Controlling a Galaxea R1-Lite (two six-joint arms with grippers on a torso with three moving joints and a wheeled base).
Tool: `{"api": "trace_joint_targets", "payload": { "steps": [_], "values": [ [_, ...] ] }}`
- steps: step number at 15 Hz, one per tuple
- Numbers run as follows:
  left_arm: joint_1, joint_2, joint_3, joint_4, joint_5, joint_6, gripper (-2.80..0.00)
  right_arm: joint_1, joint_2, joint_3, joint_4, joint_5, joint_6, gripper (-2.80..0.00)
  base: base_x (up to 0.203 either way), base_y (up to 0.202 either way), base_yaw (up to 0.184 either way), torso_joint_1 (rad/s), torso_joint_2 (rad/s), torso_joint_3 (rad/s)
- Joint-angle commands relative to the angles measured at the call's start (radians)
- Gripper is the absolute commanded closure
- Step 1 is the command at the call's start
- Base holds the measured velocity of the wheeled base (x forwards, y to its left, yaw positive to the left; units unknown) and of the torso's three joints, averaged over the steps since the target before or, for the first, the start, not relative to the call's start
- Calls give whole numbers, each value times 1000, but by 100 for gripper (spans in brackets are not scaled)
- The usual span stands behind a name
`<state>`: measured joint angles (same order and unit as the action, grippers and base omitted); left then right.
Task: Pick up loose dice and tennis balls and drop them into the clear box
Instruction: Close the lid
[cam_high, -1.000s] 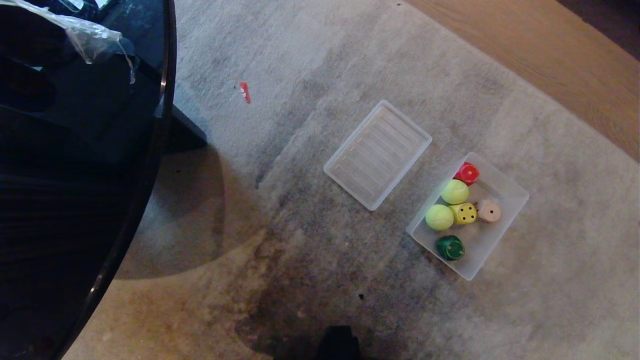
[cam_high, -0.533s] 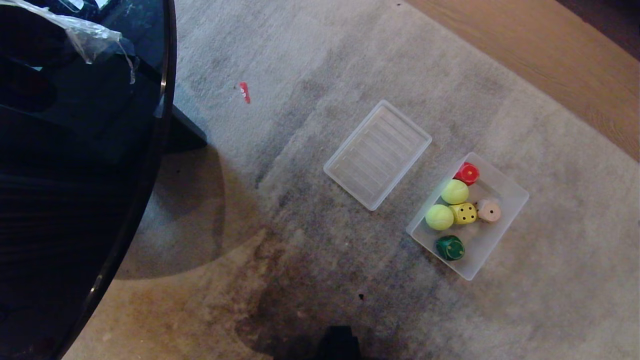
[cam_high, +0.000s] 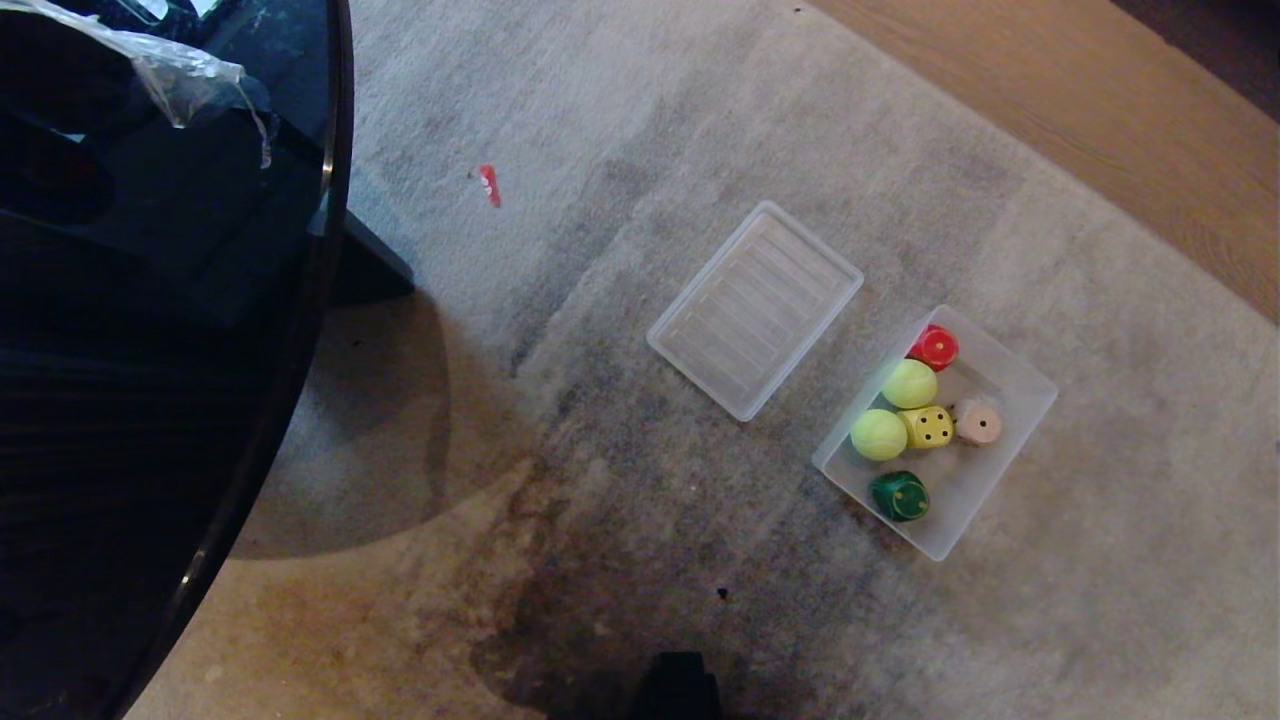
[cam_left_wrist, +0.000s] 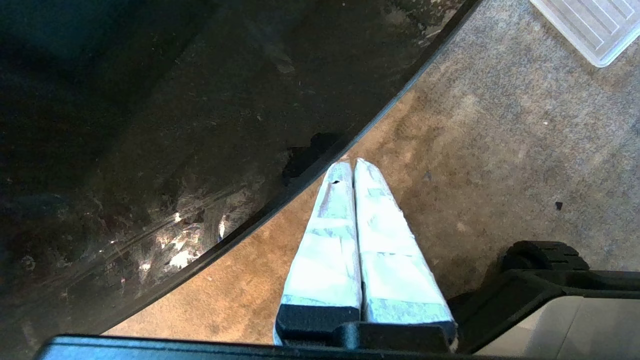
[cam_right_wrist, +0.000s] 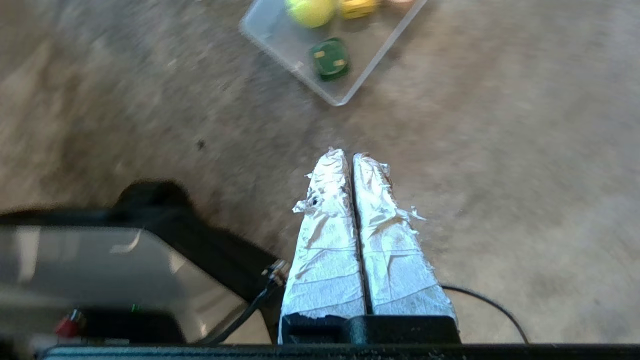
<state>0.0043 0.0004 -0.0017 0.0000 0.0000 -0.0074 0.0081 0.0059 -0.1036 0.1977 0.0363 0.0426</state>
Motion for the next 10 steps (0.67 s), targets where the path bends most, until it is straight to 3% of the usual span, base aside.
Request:
{"api": "trace_joint_targets", "payload": {
  "steps": [1,10],
  "values": [
    [0,0,0,0,0,0,0,0,-6,10,0,-58,7,0,0,0,0,0,0,0],
    [0,0,0,0,-1,-2,0,1,-6,27,-1,-65,-11,0,0,0,0,0,0,0]
  ]
}}
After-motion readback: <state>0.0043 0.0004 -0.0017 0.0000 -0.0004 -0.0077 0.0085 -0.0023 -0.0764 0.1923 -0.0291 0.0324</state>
